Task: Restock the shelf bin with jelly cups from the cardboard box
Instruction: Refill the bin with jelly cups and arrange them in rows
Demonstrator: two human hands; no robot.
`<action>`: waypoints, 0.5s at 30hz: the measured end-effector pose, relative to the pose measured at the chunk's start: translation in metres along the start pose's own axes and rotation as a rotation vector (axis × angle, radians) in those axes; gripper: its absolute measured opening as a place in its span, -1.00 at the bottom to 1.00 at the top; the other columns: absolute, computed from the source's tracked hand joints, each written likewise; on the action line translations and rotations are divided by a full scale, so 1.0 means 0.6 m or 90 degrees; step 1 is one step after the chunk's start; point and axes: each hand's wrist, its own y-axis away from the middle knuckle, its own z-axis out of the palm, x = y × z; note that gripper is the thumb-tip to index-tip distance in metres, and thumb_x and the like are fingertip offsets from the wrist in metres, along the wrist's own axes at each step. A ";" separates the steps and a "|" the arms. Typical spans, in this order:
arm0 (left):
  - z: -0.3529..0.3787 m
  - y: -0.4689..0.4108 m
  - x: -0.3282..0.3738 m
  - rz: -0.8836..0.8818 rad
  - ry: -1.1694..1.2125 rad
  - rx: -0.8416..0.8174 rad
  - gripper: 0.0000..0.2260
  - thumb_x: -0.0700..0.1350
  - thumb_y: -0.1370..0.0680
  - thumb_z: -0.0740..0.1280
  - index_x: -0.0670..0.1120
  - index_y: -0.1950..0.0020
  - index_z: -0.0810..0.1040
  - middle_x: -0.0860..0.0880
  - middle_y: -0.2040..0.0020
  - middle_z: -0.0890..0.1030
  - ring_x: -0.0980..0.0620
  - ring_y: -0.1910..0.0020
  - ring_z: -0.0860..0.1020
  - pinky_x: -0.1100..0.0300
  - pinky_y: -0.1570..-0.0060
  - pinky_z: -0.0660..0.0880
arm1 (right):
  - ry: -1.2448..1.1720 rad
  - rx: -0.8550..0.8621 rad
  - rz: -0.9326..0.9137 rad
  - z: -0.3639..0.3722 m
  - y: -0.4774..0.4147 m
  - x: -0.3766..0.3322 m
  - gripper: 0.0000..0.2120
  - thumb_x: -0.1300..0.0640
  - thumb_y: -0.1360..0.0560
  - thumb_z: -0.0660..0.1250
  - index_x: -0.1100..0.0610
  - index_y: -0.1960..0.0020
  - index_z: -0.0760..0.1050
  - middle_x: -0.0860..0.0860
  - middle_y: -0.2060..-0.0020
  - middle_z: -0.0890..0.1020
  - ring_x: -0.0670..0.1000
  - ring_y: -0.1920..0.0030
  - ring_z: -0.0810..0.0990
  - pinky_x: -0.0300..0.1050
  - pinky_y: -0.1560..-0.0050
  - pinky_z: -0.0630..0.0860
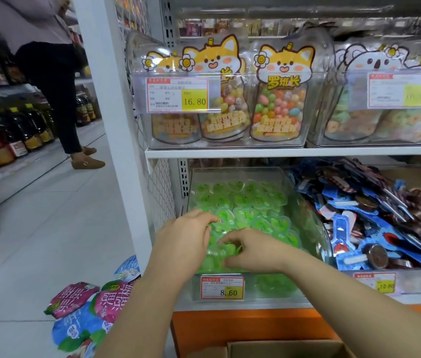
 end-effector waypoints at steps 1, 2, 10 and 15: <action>0.002 0.000 0.001 0.003 0.002 -0.003 -0.73 -0.08 -0.61 0.17 0.14 -0.26 0.50 0.18 -0.21 0.52 0.10 -0.13 0.52 0.15 -0.08 0.44 | -0.010 0.018 0.004 0.004 -0.002 0.002 -0.53 0.01 -0.46 0.38 0.02 -0.34 0.42 0.00 -0.29 0.48 -0.02 -0.17 0.50 -0.29 -0.07 0.36; 0.004 -0.001 0.002 0.007 0.003 -0.004 -0.73 -0.08 -0.61 0.18 0.13 -0.26 0.50 0.17 -0.21 0.53 0.09 -0.13 0.52 0.14 -0.10 0.44 | -0.019 0.037 0.007 0.008 -0.003 0.004 -0.56 0.02 -0.46 0.38 0.02 -0.32 0.45 0.01 -0.23 0.53 -0.03 -0.11 0.53 -0.29 -0.02 0.38; 0.016 -0.011 0.033 0.015 0.095 0.025 -0.74 -0.10 -0.59 0.21 0.07 -0.25 0.53 0.09 -0.18 0.57 0.06 -0.10 0.54 0.11 -0.09 0.46 | -0.279 0.300 0.086 -0.020 0.011 0.051 -0.87 0.17 -0.39 0.43 0.03 0.10 0.52 -0.02 0.33 0.56 -0.04 0.34 0.50 -0.17 0.20 0.47; 0.055 -0.033 0.075 -0.007 0.247 -0.078 -0.65 -0.05 -0.59 0.24 0.13 -0.39 0.39 0.11 -0.20 0.54 0.16 0.07 0.52 0.22 0.00 0.48 | -0.864 0.352 0.201 -0.045 0.019 0.067 -0.92 0.30 -0.51 0.29 0.21 0.15 0.42 0.07 0.41 0.46 0.05 0.31 0.51 -0.07 0.13 0.55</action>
